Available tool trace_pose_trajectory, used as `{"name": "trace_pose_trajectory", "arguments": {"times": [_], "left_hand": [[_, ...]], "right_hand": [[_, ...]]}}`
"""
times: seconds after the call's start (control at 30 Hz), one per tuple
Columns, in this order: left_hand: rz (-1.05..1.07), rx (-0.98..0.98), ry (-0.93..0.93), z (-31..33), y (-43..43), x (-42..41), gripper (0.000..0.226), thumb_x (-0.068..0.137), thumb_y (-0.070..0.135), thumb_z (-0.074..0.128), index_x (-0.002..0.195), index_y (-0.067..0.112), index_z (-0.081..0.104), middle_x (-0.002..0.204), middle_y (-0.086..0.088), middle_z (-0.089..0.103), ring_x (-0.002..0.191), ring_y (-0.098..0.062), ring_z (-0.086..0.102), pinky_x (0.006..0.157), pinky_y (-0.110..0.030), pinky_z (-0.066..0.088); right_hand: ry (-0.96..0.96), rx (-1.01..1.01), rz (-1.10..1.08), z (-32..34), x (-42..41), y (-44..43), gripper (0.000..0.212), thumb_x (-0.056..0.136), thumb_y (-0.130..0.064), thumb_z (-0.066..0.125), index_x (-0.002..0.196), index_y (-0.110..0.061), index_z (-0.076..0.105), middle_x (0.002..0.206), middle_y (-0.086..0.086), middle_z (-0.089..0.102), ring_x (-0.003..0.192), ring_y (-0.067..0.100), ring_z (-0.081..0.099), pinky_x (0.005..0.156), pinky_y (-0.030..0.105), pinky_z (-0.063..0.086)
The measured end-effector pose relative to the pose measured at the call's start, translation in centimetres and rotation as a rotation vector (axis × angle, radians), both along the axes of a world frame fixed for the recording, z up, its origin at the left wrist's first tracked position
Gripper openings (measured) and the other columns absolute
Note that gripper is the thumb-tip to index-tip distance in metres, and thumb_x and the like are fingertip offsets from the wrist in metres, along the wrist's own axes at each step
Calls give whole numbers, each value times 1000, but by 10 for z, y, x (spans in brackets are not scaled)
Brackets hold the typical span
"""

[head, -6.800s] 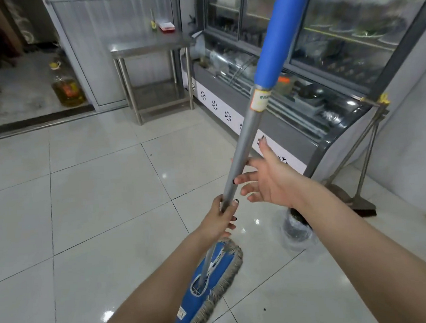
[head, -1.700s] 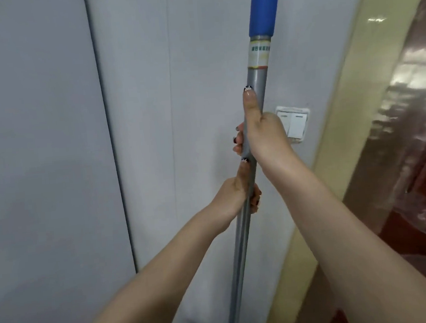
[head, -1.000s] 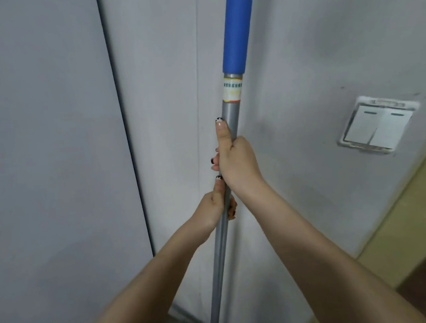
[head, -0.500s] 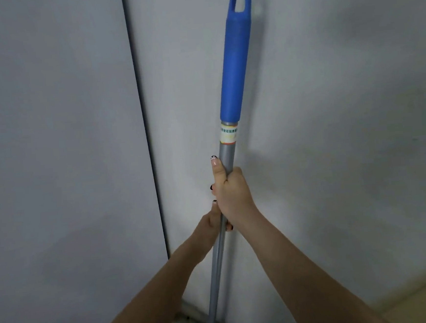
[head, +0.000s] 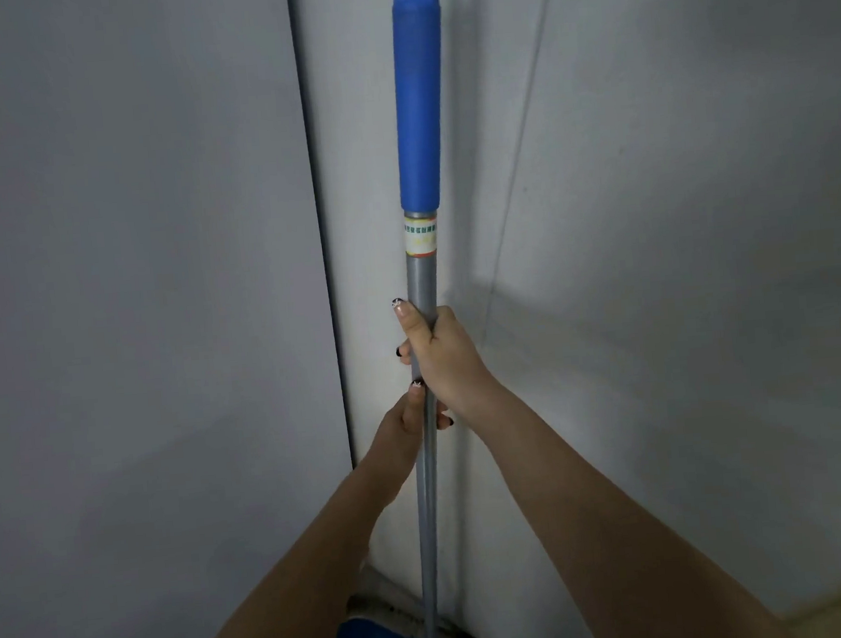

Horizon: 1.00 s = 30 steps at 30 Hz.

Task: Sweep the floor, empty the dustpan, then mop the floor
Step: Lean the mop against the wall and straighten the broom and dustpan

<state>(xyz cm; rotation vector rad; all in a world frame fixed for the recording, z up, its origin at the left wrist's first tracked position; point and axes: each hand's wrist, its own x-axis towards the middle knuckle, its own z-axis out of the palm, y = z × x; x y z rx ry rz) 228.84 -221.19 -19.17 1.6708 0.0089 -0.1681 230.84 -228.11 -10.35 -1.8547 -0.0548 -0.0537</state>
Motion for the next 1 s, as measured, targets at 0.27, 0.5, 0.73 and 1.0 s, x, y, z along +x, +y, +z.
{"name": "trace_pose_trajectory", "arguments": {"times": [0.27, 0.5, 0.73, 1.0], "left_hand": [[122, -76, -2, -6, 34, 29, 37, 103, 34, 23, 84, 32, 54, 87, 12, 59, 83, 5, 55, 69, -3, 43], [146, -66, 127, -17, 68, 66, 33, 101, 37, 36, 80, 24, 58, 86, 1, 62, 82, -9, 58, 73, -18, 46], [134, -121, 137, -24, 62, 75, 32, 102, 32, 35, 83, 22, 59, 86, 4, 63, 79, -3, 58, 62, -11, 45], [258, -103, 193, -19, 61, 67, 34, 98, 38, 44, 78, 14, 57, 89, -6, 59, 89, -18, 55, 77, -27, 42]], "right_hand": [[-61, -165, -9, -14, 36, 36, 39, 89, -39, 61, 85, -1, 57, 81, 11, 58, 67, 15, 51, 50, 16, 37], [-80, -171, -106, -24, 68, 60, 35, 78, -34, 75, 91, -3, 66, 83, 8, 68, 75, 21, 63, 68, 29, 48], [-122, -184, -180, -36, 83, 55, 32, 79, -36, 75, 79, -8, 59, 57, -7, 47, 49, 4, 41, 48, 15, 34], [-64, -192, -161, -27, 76, 62, 31, 84, -35, 69, 87, -8, 55, 70, -1, 52, 59, 13, 49, 44, 14, 32]]}}
